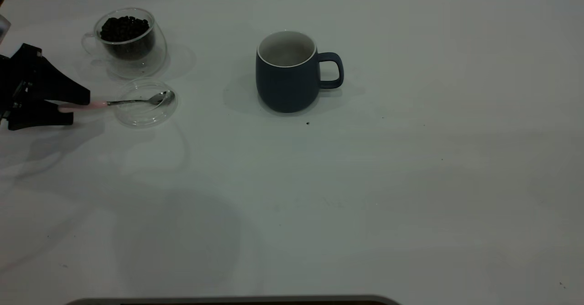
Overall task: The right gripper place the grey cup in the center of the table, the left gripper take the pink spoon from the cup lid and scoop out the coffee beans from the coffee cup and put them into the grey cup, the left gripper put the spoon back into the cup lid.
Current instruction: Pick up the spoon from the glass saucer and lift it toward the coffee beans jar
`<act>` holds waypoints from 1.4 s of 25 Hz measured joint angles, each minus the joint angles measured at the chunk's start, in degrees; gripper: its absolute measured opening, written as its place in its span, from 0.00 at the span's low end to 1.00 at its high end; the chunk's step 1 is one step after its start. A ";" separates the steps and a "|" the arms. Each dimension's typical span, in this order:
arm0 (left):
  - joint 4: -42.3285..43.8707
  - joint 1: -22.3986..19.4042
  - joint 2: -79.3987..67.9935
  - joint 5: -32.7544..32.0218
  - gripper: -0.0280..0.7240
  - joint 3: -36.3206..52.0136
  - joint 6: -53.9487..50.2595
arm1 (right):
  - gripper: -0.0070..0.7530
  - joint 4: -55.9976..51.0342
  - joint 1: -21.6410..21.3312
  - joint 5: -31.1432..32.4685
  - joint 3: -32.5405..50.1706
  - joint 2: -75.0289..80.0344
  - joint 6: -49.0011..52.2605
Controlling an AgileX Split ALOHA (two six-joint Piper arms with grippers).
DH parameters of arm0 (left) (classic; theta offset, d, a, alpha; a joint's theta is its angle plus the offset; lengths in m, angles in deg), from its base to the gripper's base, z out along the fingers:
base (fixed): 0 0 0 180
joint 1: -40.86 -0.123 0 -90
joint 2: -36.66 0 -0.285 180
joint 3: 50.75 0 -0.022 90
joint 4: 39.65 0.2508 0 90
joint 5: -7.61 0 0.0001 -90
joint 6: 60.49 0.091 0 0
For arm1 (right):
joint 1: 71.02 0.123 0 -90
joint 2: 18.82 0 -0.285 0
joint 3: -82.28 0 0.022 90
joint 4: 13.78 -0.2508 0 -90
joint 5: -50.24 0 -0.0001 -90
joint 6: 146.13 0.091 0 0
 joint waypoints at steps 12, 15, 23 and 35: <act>0.13 -0.21 0.00 -1.42 0.26 0.00 0.00 | 0.66 0.00 0.00 0.00 0.00 0.00 0.00; 0.13 -0.28 0.52 -2.66 0.24 0.00 0.00 | 0.66 0.00 0.00 0.00 0.00 0.00 0.00; 0.66 -0.28 5.19 -0.78 0.22 0.00 -0.11 | 0.66 0.00 0.00 0.00 0.00 0.00 0.00; 8.14 -0.28 11.15 -8.01 0.22 0.00 -4.37 | 0.66 0.00 0.00 0.00 0.00 0.00 0.00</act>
